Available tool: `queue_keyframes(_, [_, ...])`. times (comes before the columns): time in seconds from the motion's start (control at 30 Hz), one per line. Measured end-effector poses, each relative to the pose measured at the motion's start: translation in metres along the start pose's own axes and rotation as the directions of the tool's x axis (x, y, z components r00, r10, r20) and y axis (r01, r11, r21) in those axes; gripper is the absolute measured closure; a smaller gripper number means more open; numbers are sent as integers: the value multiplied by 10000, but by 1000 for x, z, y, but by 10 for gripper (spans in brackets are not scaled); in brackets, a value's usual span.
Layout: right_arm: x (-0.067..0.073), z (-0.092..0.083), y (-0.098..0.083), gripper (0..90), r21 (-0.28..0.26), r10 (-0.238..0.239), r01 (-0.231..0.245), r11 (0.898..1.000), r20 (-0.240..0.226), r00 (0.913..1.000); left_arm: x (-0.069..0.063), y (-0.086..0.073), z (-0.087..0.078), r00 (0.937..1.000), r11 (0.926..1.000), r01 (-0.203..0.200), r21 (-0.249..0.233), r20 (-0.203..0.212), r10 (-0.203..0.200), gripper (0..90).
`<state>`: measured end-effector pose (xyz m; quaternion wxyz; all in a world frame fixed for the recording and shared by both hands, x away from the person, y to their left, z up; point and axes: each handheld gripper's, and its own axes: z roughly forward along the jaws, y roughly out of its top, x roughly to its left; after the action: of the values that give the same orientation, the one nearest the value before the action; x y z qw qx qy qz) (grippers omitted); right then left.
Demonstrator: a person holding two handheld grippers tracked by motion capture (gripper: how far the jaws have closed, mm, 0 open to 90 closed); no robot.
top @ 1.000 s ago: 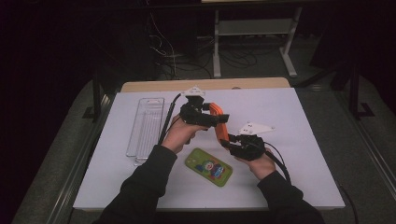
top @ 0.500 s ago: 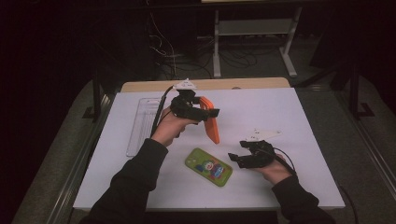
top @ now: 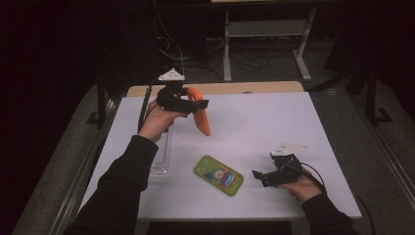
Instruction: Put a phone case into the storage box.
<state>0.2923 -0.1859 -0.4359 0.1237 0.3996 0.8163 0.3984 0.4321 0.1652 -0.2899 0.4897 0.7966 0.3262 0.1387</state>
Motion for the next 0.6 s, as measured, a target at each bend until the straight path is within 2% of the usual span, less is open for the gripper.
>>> queue_keyframes(0.13, [-1, 0, -1, 0, 18, -60, 60, 10000, 142, 9999, 16, 4, -13, 9987, 9994, 276, -205, -433, -285, 152])
queue_keyframes(0.2, [0, 0, -1, 0, 79, 22, -23, 10000, 188, 9998, 23, 5, -19, 9973, 9993, 263, -274, -675, -281, 152])
queue_keyframes(0.3, [-1, 1, -1, 0, 158, -101, 98, 9998, 218, 9997, 33, 7, -27, 9934, 9994, 250, -234, -1116, -274, 152])
queue_keyframes(0.4, [-1, 1, -1, 0, 99, -151, 150, 9998, 164, 9998, 44, 8, -34, 9870, 9996, 222, -184, -1586, -249, 152])
queue_keyframes(0.5, [-2, 2, -1, 0, 61, -176, 175, 9998, 187, 9997, 54, 9, -40, 9810, 9986, 449, -281, -1874, -494, 152])
queue_keyframes(0.57, [-3, 1, -1, 0, 90, -169, 167, 9998, 197, 9997, 61, 9, -43, 9744, 9991, 379, -206, -2212, -415, 151])
queue_keyframes(0.6, [-2, 1, 0, 0, 31, -17, 17, 10000, 163, 9999, 64, 9, -44, 9696, 9992, 354, -190, -2416, -389, 151])
